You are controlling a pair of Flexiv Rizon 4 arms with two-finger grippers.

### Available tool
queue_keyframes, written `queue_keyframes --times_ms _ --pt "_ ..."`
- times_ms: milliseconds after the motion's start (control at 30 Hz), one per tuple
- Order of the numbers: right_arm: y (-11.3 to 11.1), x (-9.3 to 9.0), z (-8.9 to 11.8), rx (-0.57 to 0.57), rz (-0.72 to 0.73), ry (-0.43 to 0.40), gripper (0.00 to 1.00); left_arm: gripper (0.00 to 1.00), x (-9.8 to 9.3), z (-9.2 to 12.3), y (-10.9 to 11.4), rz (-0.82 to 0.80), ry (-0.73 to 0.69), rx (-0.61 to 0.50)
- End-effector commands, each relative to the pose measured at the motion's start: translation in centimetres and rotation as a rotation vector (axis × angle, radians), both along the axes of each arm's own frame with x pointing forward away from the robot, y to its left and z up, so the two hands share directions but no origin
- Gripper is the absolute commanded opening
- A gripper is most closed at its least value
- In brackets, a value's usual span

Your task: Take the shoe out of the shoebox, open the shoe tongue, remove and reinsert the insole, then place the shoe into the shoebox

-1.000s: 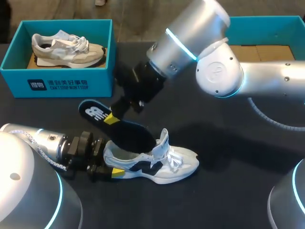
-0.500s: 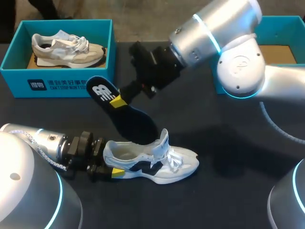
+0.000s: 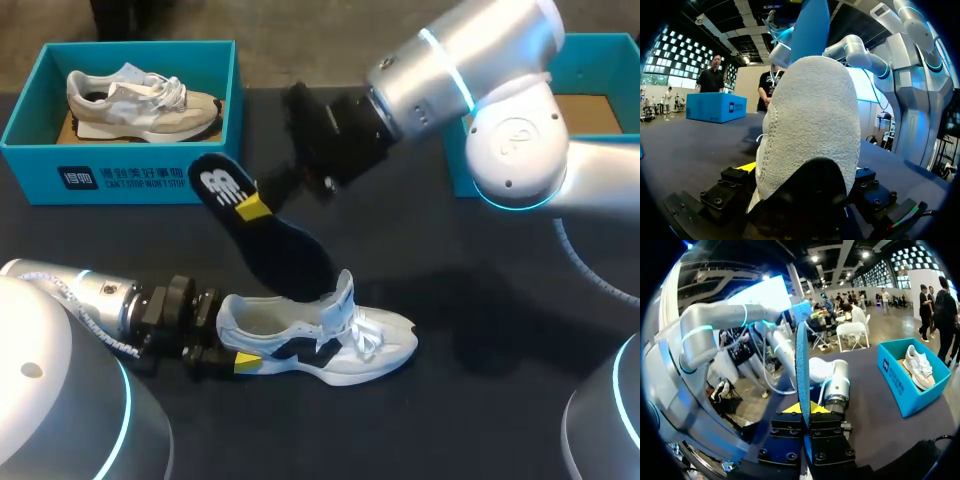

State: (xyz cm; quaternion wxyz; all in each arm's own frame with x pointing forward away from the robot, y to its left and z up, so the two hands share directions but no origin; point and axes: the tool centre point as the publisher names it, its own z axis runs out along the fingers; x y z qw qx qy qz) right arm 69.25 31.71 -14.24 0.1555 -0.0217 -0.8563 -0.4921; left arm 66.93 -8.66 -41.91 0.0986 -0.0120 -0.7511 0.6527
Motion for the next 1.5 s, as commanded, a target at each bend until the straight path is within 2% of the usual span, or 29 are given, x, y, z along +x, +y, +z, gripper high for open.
queue_keyframes --times_ms 33,300,500,933,1067,1500 --pt "0.0 -0.2 1.5 0.016 -0.026 0.003 0.00 0.00 0.0 -0.2 -0.1 0.002 0.000 0.002" --pt "-1.7 -0.7 5.1 0.079 -0.028 0.038 0.00 0.00 0.0 -0.2 -0.1 0.002 0.000 0.002" --pt "-3.5 -1.0 6.8 0.107 -0.056 0.088 0.00 0.00 0.0 -0.2 -0.1 0.002 0.000 0.002" --pt "-8.0 -2.0 10.3 0.180 -0.154 0.122 0.00 0.00 0.0 -0.2 -0.1 0.002 0.000 0.002" --pt "-9.7 -1.8 11.1 0.185 -0.175 0.168 0.00 0.00 0.0 -0.2 -0.1 0.002 0.000 0.002" --pt "-9.7 -1.8 11.1 0.185 -0.175 0.168 0.00 0.00 0.0 -0.2 -0.1 0.002 0.000 0.002"
